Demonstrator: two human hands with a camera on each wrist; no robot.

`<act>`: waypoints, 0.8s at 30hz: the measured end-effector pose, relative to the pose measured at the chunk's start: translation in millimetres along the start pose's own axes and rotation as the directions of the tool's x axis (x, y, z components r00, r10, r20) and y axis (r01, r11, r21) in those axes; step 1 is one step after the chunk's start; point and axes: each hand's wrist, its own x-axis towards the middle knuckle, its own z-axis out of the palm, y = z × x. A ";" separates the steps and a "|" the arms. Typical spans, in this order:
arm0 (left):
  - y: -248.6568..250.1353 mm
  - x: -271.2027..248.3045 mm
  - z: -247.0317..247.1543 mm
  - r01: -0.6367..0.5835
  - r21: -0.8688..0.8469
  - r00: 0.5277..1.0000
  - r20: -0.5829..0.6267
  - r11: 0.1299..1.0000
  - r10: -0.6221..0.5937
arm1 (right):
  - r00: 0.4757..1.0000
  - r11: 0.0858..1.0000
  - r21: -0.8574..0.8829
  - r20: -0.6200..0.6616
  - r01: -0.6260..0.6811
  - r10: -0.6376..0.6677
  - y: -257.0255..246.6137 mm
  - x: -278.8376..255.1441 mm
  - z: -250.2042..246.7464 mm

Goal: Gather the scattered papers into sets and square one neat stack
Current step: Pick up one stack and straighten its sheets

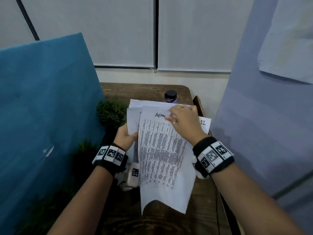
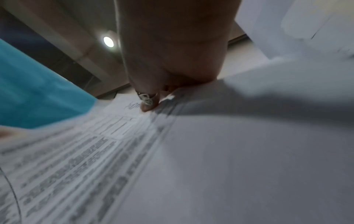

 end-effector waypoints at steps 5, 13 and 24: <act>-16.8 -21.1 11.9 0.027 -0.067 0.999 0.023 0.997 -0.026 | 0.995 0.995 0.025 0.013 0.098 -0.098 8.5 8.3 5.1; -7.7 -34.0 21.9 0.201 -0.171 0.979 0.015 0.965 -0.201 | 0.990 0.960 0.268 0.093 0.078 -0.106 0.5 11.3 -7.8; -5.0 -49.9 21.6 -0.009 -0.206 0.995 -0.101 0.978 -0.012 | 0.993 0.971 0.240 -0.117 0.011 0.017 -0.8 -12.9 -6.2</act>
